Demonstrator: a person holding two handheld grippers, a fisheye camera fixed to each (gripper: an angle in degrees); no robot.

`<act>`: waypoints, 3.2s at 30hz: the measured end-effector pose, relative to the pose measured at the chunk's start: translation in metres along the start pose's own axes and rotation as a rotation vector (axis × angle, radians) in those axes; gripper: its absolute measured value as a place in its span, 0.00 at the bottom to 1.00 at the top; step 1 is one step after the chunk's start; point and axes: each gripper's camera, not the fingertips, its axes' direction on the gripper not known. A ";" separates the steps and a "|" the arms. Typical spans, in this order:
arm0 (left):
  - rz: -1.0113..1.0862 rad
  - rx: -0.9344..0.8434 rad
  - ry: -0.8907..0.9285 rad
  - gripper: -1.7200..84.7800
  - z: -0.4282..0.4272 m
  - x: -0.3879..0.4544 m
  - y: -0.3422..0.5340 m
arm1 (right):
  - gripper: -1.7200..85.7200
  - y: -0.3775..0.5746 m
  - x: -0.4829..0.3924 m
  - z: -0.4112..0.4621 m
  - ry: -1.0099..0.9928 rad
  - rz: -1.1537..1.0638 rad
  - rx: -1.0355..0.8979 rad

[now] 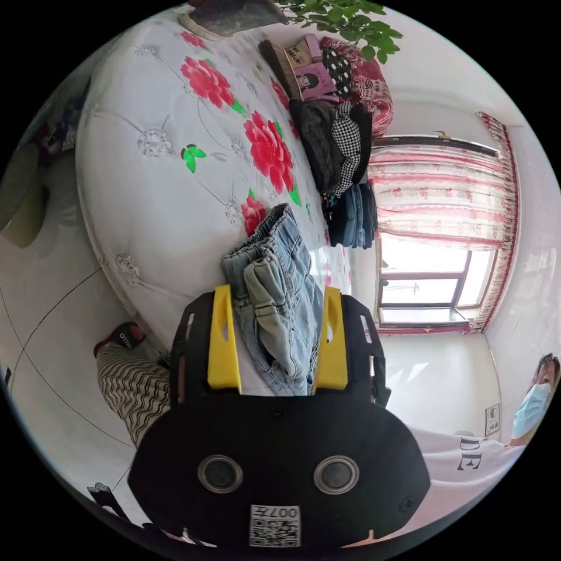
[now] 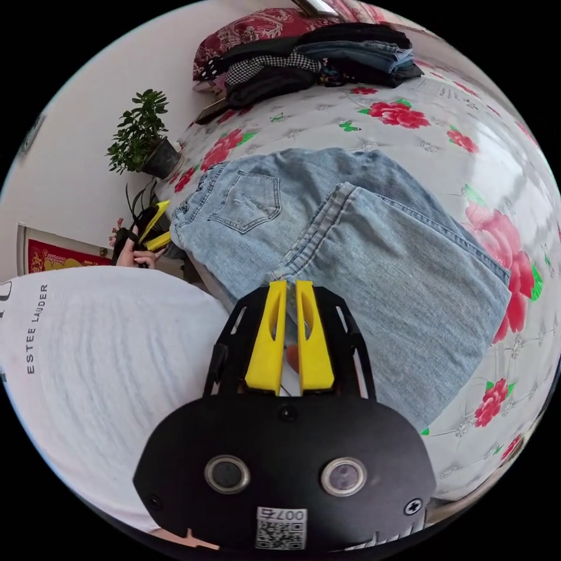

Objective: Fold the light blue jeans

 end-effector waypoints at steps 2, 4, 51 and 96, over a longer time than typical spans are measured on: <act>0.003 -0.005 -0.078 0.19 0.008 -0.003 -0.001 | 0.02 0.005 -0.003 -0.011 -0.020 0.004 0.048; -0.029 0.000 -0.069 0.16 0.010 -0.014 0.002 | 0.02 0.012 -0.001 -0.021 -0.021 0.024 0.065; 0.484 -0.853 -0.276 0.15 0.452 0.105 0.210 | 0.14 0.259 0.293 -0.134 -0.479 0.626 0.299; 1.142 -0.638 -0.641 0.12 0.546 0.078 0.101 | 0.10 -0.064 0.123 -0.091 0.236 0.315 0.024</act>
